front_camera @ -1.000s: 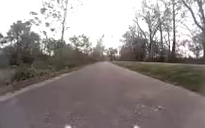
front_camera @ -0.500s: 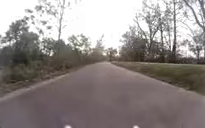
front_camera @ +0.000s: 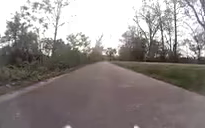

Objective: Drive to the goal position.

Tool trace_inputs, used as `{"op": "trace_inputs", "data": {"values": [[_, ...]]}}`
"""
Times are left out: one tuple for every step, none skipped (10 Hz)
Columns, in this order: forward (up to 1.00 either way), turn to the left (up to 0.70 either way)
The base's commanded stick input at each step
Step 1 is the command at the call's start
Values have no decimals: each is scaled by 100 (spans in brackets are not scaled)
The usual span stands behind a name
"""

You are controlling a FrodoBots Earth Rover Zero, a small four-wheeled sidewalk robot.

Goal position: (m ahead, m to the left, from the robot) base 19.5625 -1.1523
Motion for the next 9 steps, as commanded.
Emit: {"op": "trace_inputs", "data": {"values": [[100, 0], [100, 0], [100, 0], [100, 0], [100, 0], [100, 0], [100, 0], [100, 0], [100, 0]]}}
